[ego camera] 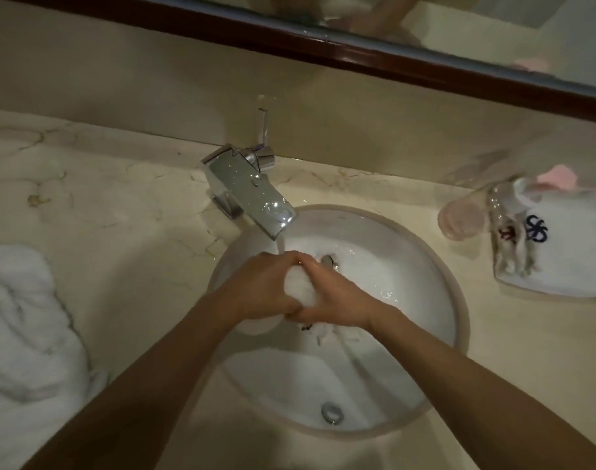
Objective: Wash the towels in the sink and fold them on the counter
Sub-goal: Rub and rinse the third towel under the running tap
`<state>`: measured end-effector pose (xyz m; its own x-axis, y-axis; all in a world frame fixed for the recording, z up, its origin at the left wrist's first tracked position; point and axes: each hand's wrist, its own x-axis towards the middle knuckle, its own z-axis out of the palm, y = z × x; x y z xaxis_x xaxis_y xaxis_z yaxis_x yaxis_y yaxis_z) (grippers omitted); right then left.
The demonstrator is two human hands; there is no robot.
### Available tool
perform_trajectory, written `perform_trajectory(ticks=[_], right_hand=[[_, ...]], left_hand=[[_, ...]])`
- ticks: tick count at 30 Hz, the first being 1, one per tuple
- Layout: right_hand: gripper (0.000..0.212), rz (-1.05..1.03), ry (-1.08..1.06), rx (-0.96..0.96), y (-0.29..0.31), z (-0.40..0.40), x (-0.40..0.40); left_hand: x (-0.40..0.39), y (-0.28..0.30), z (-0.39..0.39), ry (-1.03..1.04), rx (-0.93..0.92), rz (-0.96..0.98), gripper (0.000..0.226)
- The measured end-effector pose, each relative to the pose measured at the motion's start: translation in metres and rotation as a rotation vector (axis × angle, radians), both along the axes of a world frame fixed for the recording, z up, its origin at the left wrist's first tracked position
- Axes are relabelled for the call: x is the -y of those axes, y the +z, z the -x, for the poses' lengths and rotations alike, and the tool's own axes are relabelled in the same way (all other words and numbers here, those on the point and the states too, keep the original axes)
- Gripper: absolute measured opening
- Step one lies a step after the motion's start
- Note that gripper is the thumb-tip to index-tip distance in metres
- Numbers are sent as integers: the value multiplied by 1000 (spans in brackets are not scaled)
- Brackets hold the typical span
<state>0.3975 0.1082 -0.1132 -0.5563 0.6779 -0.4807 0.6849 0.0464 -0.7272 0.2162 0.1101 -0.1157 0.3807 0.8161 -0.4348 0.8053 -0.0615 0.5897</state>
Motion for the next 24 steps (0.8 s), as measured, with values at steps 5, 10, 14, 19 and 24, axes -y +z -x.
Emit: perform_trajectory(ticks=[5, 10, 14, 19, 24], right_hand=[[67, -212, 57, 299, -2, 15, -16], [42, -160, 67, 351, 12, 10, -33], [53, 300, -424, 16, 8, -2, -32], [50, 708, -974, -335, -6, -3, -15], [52, 821, -1088, -505, -6, -17, -8]], left_hand=[[-6, 3, 11, -37, -245, -243, 69], [6, -2, 9, -37, -531, -403, 61], [38, -8, -6, 470, -89, -527, 41], [67, -22, -55, 676, 488, 303, 49], [61, -29, -39, 451, 166, -3, 44]])
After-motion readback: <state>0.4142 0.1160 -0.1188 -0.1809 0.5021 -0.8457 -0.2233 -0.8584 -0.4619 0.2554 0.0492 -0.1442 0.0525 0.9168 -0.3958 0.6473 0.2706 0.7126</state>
